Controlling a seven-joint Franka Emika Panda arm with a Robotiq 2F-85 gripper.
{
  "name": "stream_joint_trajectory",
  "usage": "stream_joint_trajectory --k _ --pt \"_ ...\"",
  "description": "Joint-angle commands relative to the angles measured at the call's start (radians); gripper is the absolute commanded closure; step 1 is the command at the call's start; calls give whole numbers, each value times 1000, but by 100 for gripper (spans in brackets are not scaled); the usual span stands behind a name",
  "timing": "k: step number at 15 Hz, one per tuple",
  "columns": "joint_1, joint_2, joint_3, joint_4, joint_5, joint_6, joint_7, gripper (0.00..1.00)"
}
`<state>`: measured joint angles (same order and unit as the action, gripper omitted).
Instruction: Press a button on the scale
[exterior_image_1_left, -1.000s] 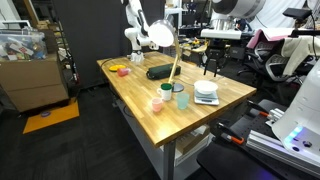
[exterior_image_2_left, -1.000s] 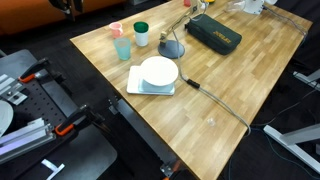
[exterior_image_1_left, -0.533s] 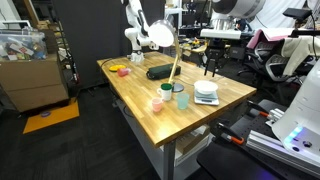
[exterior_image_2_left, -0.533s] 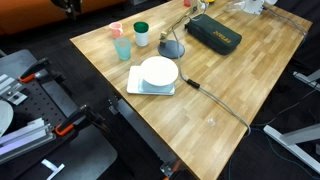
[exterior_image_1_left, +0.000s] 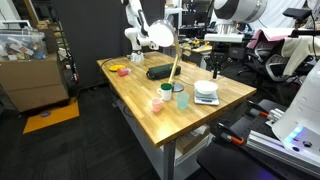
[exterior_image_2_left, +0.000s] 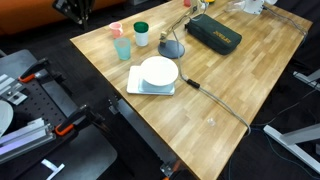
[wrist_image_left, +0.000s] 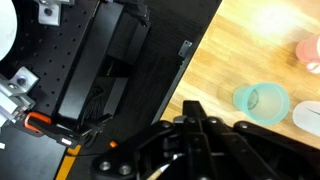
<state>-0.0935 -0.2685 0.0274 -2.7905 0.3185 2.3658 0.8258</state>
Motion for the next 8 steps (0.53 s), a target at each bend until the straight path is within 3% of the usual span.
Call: stream_joint_trajectory --k 1,8 --pt "-19 86 -35 15 -7 37 -7 100" --pt "-21 285 -106 56 58 130 -27 100"
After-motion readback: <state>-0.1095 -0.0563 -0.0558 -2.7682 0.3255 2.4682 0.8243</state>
